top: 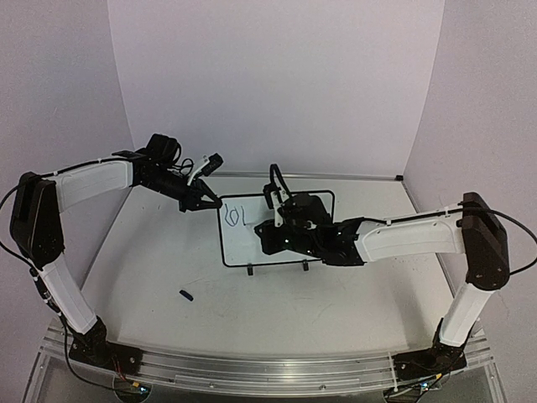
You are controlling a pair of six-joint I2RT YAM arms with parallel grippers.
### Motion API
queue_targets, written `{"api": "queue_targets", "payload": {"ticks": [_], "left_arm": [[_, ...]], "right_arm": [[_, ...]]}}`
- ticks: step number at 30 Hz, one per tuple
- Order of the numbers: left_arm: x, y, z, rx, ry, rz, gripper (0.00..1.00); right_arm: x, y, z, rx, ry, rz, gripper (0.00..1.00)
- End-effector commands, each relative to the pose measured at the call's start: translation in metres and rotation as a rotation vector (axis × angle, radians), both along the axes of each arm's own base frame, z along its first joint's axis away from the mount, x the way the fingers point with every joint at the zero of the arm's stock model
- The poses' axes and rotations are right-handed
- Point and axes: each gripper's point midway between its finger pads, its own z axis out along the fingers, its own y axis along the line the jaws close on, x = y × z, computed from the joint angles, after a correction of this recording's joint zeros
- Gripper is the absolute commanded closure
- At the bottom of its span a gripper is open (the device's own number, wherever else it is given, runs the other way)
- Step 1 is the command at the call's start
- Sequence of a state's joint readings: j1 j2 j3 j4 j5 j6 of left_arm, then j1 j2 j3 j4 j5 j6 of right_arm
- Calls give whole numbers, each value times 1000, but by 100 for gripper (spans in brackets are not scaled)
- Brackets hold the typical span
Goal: Write a sentence on the whiteboard
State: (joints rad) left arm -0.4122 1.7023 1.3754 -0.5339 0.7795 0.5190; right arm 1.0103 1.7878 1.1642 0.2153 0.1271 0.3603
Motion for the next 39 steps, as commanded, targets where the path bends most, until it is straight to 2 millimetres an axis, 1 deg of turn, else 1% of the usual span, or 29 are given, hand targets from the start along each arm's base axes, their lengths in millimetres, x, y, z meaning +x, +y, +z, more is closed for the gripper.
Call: {"api": "queue_targets", "payload": {"ticks": [1, 6, 12, 16, 22, 26, 29, 34, 39], "left_arm": [[8, 10, 5, 53, -74, 43, 100], [8, 10, 5, 52, -76, 43, 100], [8, 11, 4, 55, -76, 45, 100], [8, 10, 4, 55, -76, 45, 100], [9, 10, 4, 56, -76, 46, 100], [9, 11, 4, 57, -76, 47, 100], [9, 10, 4, 57, -78, 47, 100], [9, 11, 4, 57, -78, 47, 100], [8, 11, 4, 57, -74, 46, 100]], "right_arm": [[14, -10, 18, 9, -47, -72, 100], [16, -13, 39, 54, -93, -94, 100], [18, -19, 58, 90, -134, -116, 100], [18, -21, 63, 98, -144, -120, 100], [15, -20, 61, 94, -142, -99, 100], [-1, -13, 66, 126, -137, 1, 100], [-7, -15, 61, 127, -120, 21, 100], [-2, -20, 45, 102, -100, -24, 100], [3, -16, 41, 92, -99, -39, 100]]}}
